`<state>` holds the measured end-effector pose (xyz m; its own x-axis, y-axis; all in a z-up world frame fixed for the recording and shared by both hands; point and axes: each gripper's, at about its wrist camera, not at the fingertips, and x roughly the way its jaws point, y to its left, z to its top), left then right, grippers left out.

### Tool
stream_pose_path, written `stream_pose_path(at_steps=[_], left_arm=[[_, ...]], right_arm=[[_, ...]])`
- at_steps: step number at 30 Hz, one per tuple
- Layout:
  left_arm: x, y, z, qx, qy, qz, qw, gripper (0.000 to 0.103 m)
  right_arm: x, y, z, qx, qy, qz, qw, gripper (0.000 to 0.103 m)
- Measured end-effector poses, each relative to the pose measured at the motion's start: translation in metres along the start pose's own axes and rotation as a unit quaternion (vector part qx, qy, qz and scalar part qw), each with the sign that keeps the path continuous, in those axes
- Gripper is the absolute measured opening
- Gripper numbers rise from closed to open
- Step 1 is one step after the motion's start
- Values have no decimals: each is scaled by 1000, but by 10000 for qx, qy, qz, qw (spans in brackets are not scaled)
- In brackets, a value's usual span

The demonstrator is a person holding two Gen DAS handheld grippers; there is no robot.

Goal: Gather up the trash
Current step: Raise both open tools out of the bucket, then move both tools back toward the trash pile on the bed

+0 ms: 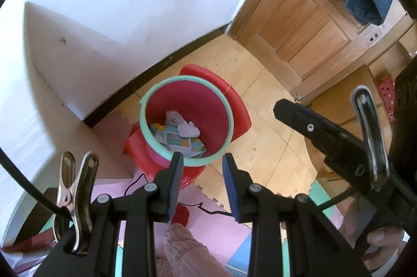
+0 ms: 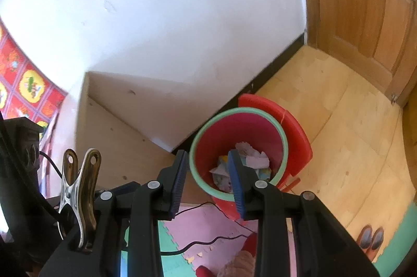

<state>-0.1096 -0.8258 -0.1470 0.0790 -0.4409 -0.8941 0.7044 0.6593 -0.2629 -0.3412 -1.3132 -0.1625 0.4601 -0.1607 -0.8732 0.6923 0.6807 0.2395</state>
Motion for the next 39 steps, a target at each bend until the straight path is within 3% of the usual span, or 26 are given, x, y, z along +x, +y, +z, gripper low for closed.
stream_pose_path(at_steps=[15, 27, 39], left_arm=[[-97, 23, -33, -202, -336, -72, 9992, 33], [-160, 54, -68, -508, -725, 131, 9960, 33], [-214, 110, -114, -1178, -1009, 423, 9870, 33]], right_arm=[[-60, 72, -15, -597, -348, 271, 9972, 33], [-88, 137, -48, -1045, -402, 580, 9920, 33], [-106, 206, -77, -1528, -342, 1106, 9815, 33]])
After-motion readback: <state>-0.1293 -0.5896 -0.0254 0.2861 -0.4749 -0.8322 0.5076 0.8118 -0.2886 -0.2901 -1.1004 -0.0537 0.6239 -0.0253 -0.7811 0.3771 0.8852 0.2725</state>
